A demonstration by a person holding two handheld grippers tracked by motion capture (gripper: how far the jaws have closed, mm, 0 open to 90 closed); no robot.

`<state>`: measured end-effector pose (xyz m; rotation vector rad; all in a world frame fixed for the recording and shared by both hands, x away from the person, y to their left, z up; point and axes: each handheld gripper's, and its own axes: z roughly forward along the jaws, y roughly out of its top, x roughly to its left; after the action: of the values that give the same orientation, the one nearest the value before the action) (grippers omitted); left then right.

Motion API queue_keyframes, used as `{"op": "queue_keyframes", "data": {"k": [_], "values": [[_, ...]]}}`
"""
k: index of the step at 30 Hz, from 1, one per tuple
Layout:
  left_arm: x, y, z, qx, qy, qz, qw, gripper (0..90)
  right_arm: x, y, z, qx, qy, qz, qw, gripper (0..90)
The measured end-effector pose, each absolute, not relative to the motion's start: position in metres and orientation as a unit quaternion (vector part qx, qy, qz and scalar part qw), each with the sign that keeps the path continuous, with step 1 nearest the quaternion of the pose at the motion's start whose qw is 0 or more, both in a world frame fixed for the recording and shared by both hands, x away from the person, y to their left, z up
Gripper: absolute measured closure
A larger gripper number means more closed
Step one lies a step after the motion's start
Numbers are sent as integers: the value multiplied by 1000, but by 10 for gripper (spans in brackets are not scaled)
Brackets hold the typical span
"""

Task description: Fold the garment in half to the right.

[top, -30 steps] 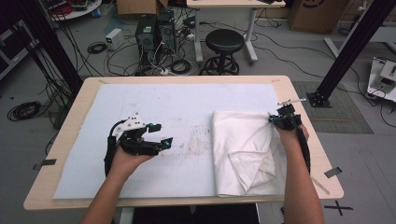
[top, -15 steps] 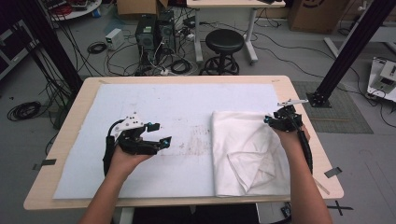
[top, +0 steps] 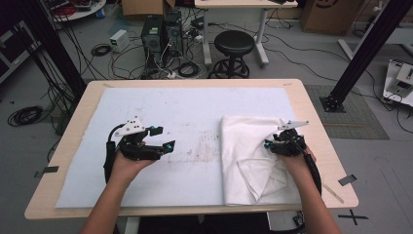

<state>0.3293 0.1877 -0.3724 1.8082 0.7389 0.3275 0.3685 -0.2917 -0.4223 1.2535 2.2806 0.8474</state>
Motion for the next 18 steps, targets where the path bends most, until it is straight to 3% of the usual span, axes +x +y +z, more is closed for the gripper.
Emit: {"op": "queue_keyframes", "data": {"k": [18], "values": [[331, 194, -374, 760, 322, 140, 547, 249, 322, -341, -432, 480, 798, 318, 176, 583]]}}
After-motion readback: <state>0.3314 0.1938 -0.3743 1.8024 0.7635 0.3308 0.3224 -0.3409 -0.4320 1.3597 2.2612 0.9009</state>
